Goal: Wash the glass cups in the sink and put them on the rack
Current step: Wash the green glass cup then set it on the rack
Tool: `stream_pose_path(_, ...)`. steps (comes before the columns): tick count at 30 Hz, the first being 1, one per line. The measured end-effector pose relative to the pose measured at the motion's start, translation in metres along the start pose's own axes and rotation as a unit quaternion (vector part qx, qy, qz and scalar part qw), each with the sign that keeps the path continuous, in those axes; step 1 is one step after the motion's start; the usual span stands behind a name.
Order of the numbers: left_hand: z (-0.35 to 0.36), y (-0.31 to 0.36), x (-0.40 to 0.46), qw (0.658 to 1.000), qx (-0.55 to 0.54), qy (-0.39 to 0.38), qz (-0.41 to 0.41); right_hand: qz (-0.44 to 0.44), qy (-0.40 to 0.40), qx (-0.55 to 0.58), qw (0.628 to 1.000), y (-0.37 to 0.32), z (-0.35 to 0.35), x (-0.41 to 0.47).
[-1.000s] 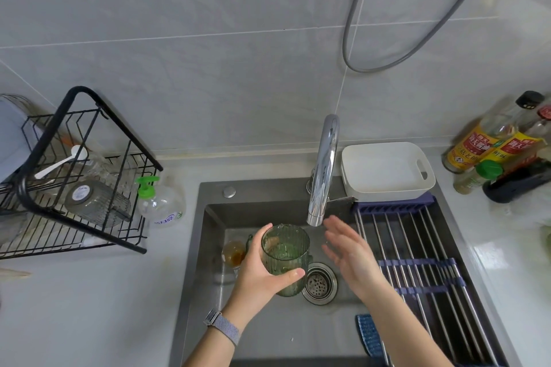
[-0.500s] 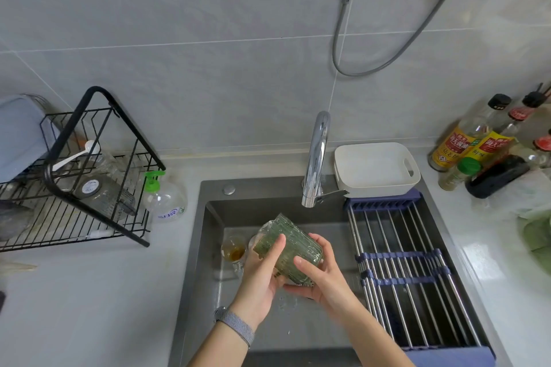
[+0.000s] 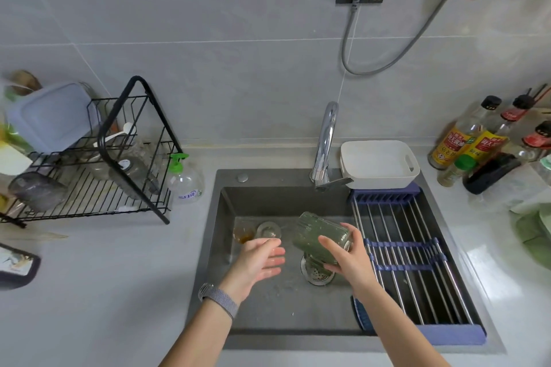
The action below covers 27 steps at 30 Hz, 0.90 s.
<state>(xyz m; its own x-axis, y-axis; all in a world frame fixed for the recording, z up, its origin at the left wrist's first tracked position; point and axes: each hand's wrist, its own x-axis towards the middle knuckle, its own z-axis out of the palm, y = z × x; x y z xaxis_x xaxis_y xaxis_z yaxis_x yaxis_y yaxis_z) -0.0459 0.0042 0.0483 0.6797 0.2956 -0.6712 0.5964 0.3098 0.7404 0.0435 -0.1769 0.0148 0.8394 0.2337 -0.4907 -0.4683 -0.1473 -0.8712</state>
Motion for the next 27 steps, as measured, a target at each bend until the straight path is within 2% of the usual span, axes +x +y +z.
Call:
stream_pose_path(3,-0.002,-0.009,-0.004,1.0,-0.001,0.006,-0.006,-0.038,0.022,-0.145,0.989,0.003,0.002,0.005)
stream_pose_path(7,-0.004,-0.016,-0.009,1.0,0.006,0.012,0.0,-0.1,0.012,-0.292,0.951,0.006,0.005,0.011)
stream_pose_path(9,-0.004,-0.018,-0.012,1.0,0.009,0.012,0.001,-0.132,0.012,-0.358,0.924,0.005,0.008,0.011)
stream_pose_path(12,-0.005,-0.02,-0.016,1.0,0.018,0.014,0.003,-0.187,0.003,-0.465,0.865,0.003,0.013,0.007)
stream_pose_path(15,-0.007,-0.022,-0.018,1.0,0.01,0.022,-0.001,-0.199,-0.009,-0.521,0.83,0.004,0.017,0.002)
stream_pose_path(18,-0.008,-0.023,-0.02,0.999,0.002,0.031,-0.008,-0.202,-0.02,-0.54,0.817,0.007,0.02,0.0)
stream_pose_path(20,-0.008,-0.024,-0.023,0.999,-0.003,0.035,-0.011,-0.198,-0.031,-0.517,0.832,0.007,0.022,0.001)
stream_pose_path(22,-0.007,-0.024,-0.027,0.999,-0.008,0.038,-0.013,-0.181,-0.047,-0.449,0.874,0.008,0.025,0.003)
stream_pose_path(25,-0.005,-0.025,-0.032,0.999,-0.008,0.044,-0.013,-0.086,-0.057,-0.247,0.964,0.003,0.027,0.004)
stream_pose_path(27,-0.002,-0.026,-0.033,0.999,-0.013,0.049,-0.016,-0.018,-0.068,-0.099,0.993,-0.006,0.028,-0.002)
